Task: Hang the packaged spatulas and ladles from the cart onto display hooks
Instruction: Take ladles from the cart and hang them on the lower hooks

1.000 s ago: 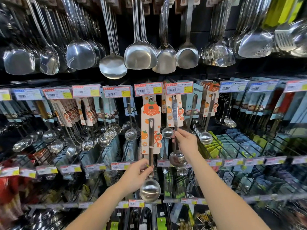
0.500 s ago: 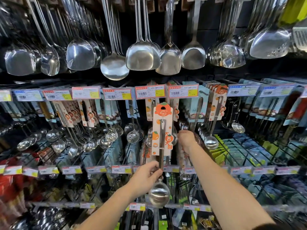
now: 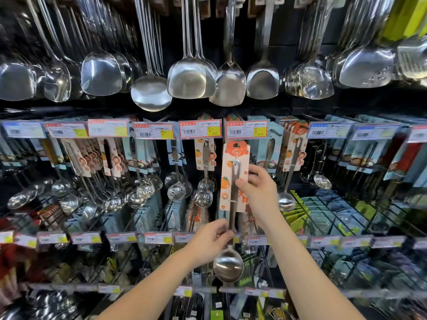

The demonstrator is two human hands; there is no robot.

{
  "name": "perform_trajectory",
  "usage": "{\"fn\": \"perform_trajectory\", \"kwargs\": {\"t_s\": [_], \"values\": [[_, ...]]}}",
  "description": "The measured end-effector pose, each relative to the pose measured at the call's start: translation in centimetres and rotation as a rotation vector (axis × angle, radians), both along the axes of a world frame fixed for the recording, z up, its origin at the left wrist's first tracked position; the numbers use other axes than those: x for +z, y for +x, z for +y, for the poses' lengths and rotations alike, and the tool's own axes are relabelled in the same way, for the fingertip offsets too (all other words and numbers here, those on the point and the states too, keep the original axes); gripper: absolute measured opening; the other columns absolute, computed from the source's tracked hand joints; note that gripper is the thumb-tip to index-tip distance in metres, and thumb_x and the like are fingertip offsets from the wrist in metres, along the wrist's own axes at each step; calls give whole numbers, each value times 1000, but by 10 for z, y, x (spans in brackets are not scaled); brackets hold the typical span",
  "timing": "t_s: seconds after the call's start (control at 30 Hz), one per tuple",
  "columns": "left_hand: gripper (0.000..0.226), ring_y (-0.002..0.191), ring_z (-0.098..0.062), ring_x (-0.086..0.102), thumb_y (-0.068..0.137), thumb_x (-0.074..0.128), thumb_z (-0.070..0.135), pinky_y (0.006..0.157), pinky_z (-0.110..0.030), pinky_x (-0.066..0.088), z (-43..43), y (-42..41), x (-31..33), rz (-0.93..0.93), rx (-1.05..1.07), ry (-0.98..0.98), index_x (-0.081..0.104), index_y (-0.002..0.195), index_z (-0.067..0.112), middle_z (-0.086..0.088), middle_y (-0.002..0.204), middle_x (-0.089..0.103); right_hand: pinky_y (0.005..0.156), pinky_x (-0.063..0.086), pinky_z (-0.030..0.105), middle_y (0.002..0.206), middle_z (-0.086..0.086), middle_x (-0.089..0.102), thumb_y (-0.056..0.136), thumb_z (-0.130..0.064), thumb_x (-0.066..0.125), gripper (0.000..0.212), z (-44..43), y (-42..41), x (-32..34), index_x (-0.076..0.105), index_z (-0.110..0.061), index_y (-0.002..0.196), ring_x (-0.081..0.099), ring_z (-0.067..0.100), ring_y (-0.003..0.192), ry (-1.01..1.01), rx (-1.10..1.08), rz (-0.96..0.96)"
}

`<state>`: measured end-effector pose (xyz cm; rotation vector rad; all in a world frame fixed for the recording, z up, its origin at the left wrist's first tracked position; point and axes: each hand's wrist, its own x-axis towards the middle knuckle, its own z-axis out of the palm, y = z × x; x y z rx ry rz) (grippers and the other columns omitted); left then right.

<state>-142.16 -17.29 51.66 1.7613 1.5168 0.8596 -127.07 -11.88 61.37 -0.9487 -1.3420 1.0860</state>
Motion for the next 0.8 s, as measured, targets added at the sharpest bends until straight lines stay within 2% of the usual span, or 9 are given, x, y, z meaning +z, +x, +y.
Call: {"fn": "perform_trajectory", "kwargs": {"t_s": [0.07,0.17,0.2,0.33,0.43,0.5,0.6,0.7,0.8], "values": [[14,79,-23,68,103,58,34,77,-44,60,5,4,6,-8,8,22,58,90,31,-4,84,69,75,58,29,98,-3,79,92,-5,70,36,10,0,3,62,-28,119,75,10,87,14,-26,0],[14,68,-2,60,104,59,34,76,-32,54,12,11,15,-4,23,58,56,91,40,4,81,68,81,60,34,95,-5,79,92,-6,70,37,21,0,7,63,-27,121,75,11,88,46,-56,7],[12,68,-2,61,104,59,34,78,-32,55,14,13,17,-5,32,64,57,94,40,3,83,70,82,60,33,96,-5,79,92,-6,69,37,23,1,9,63,-27,122,75,11,88,56,-58,9],[24,72,-31,68,103,58,36,79,-49,60,20,16,21,-23,46,45,57,86,54,-3,77,71,85,61,34,99,-4,79,92,-8,69,39,33,1,12,62,-22,128,75,11,91,67,-74,27],[24,67,-28,66,103,58,35,77,-49,59,23,18,25,-31,56,50,58,87,52,-11,82,72,87,59,34,93,-4,79,93,-11,69,41,42,-1,13,59,-21,132,74,10,91,66,-70,7],[21,76,-30,71,104,57,31,78,-45,58,24,18,27,-22,70,50,57,90,46,-9,86,73,88,59,36,91,-3,79,94,-12,69,43,46,-3,11,57,-19,134,74,11,91,75,-82,-21],[22,76,-27,72,105,57,30,82,-47,60,26,19,27,-20,79,24,58,89,44,-9,87,74,90,59,40,98,1,79,94,-13,68,47,50,-4,6,55,-17,139,74,17,95,82,-93,-35],[26,68,-18,66,104,57,32,81,-52,60,28,22,19,-16,55,26,57,87,52,-13,88,73,84,59,34,100,-1,77,94,-12,68,44,52,-2,0,58,-18,136,73,12,90,83,-114,-42],[25,73,-30,69,103,57,37,80,-55,60,30,22,12,-6,63,36,55,90,59,-16,91,72,76,54,20,104,-7,74,93,-11,68,42,54,2,-1,60,-19,134,69,-2,85,81,-117,-55]]}}
